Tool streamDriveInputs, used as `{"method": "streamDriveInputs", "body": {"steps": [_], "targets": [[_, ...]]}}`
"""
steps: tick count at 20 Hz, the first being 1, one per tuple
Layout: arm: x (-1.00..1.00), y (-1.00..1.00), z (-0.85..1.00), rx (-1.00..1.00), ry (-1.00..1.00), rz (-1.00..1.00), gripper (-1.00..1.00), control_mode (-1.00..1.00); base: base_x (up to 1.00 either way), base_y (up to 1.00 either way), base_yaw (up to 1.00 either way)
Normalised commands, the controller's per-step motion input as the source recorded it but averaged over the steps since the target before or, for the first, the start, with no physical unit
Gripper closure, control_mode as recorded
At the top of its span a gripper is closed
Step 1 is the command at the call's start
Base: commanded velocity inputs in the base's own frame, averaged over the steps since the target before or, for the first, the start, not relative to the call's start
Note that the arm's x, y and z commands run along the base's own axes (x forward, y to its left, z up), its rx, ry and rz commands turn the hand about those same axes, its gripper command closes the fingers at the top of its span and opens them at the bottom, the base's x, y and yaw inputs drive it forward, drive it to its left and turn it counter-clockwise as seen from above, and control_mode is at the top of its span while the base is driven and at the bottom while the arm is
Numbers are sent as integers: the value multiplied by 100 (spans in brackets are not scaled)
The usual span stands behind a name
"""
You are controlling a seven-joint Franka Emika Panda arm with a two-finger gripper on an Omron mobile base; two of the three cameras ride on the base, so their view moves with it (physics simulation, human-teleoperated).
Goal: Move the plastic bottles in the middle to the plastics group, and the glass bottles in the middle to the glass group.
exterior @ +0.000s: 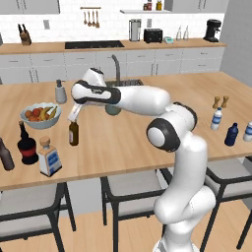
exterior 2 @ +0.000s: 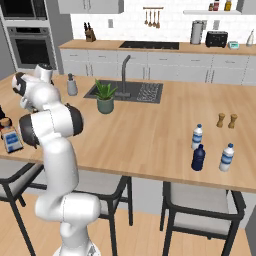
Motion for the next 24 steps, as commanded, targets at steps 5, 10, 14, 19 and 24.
{"method": "streamDriveInputs", "body": {"steps": [5, 10, 14, 19, 24], "targets": [[-5, 85, 0, 0, 0, 21, 100, -100, 0, 0, 0], [8, 18, 0, -5, -1, 0, 100, -100, 0, 0, 0], [15, 14, 0, -8, 0, 0, 100, -100, 0, 0, 0], [4, 20, -17, -2, 0, 1, 100, -100, 0, 0, 0], [0, 4, -31, 0, 0, 1, 100, -100, 0, 0, 0]]}}
